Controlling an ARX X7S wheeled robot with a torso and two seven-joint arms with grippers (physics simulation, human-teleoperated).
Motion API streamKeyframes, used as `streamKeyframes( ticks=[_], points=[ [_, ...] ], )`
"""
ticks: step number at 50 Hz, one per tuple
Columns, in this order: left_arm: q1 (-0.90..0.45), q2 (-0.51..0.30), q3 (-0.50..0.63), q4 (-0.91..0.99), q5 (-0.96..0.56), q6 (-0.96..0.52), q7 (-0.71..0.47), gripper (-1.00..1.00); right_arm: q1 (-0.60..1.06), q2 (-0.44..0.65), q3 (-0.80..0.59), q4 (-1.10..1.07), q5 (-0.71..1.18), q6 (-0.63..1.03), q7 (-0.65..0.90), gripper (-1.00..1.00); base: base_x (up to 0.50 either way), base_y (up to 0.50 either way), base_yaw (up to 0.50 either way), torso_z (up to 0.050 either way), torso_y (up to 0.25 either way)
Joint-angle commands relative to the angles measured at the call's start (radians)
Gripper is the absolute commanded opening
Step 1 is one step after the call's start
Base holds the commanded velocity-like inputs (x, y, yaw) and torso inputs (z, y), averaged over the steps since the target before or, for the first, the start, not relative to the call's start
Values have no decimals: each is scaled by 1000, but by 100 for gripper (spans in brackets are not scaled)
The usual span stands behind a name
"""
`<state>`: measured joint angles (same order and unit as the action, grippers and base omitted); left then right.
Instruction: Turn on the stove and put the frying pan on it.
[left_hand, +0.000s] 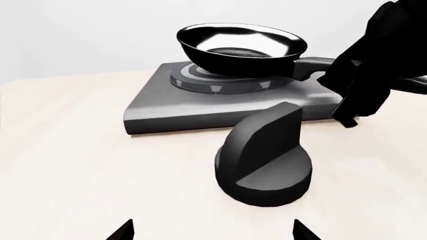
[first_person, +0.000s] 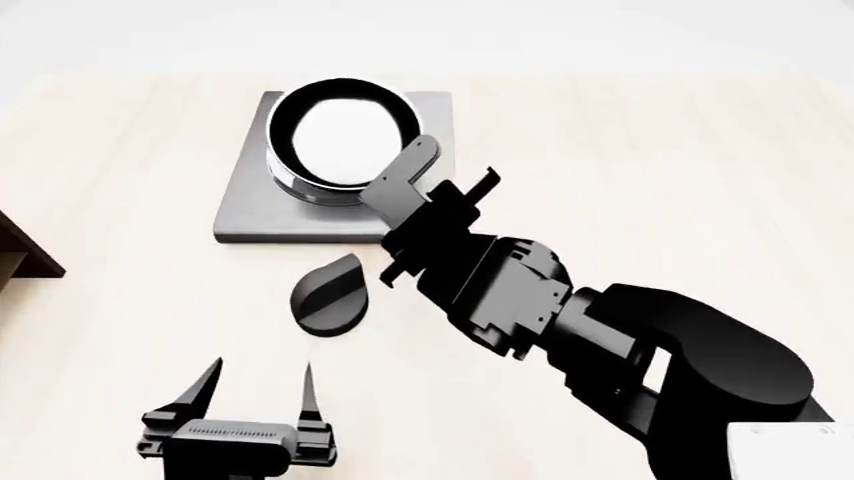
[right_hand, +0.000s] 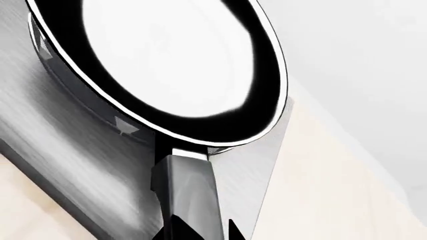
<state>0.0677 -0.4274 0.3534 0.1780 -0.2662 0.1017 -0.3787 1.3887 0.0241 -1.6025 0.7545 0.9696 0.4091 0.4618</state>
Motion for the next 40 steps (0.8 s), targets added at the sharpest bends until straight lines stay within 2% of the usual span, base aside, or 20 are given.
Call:
streamKeyframes(
  ticks=[1, 16, 17, 40],
  points=[
    [1, 15, -30, -10, -2, 11, 31, 100, 11, -24, 61, -23, -150, 7, -17, -100, 0, 0, 0, 0, 0],
    [3, 8, -38, -9, -17, 15, 30, 100, 8, -24, 62, -16, -143, 24, -23, -100, 0, 0, 0, 0, 1],
    [4, 8, -39, -7, -17, 15, 29, 100, 6, -24, 60, -19, -145, 32, -30, 100, 0, 0, 0, 0, 0],
    [-2, 20, -45, -15, -11, 9, -3, 100, 20, -24, 65, 29, -71, -16, -56, 100, 0, 0, 0, 0, 0]
  ],
)
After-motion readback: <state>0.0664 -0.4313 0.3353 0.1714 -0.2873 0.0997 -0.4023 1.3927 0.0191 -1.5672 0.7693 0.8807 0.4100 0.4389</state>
